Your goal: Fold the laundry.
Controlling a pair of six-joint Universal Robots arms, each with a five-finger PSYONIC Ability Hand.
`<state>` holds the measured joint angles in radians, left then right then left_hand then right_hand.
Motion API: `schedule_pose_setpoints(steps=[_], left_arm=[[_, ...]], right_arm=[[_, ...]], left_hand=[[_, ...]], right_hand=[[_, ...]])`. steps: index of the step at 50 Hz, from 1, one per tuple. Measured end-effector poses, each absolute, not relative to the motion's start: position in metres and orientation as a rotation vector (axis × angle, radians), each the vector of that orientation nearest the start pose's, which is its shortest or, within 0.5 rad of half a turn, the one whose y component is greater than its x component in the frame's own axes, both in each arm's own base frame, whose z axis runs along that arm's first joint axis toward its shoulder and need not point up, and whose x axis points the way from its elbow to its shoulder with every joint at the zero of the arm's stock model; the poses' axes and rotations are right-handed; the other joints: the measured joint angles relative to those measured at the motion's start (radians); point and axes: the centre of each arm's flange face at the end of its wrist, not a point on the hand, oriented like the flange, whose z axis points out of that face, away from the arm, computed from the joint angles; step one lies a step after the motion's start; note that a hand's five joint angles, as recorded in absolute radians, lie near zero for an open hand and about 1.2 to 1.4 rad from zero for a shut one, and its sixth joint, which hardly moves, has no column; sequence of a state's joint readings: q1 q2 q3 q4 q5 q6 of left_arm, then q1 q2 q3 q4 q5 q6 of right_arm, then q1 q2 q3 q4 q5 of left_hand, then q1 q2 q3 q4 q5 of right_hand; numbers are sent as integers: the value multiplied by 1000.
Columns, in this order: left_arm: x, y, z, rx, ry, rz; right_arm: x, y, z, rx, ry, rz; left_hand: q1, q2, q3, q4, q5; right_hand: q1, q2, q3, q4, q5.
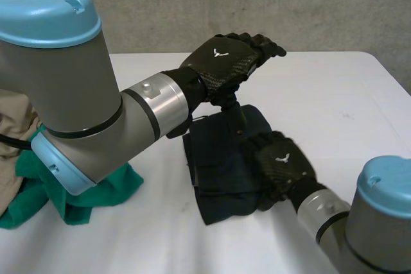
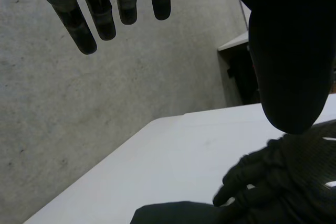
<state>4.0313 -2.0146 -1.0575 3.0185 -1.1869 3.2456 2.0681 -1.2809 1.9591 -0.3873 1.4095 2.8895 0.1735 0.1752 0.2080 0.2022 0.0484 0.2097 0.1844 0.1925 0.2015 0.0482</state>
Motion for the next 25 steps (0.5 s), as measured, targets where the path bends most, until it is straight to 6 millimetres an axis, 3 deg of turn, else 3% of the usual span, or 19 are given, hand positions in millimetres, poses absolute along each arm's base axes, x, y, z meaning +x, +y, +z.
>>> schedule_pose_setpoints(steps=[7, 12, 25], left_arm=[[-384, -201, 298, -1058, -1547, 1551], [-389, -195, 297, -1089, -1516, 1520], [-393, -187, 286, -1104, -1526, 1473]], right_arm=[[245, -228, 144, -596, 2220, -1626], [234, -246, 134, -457, 2273, -1544], [240, -262, 110, -466, 2296, -1447]], left_hand=[[0, 0, 0, 0, 0], [0, 0, 0, 0, 0], [0, 0, 0, 0, 0]], right_hand=[[0, 0, 0, 0, 0], [0, 0, 0, 0, 0], [0, 0, 0, 0, 0]])
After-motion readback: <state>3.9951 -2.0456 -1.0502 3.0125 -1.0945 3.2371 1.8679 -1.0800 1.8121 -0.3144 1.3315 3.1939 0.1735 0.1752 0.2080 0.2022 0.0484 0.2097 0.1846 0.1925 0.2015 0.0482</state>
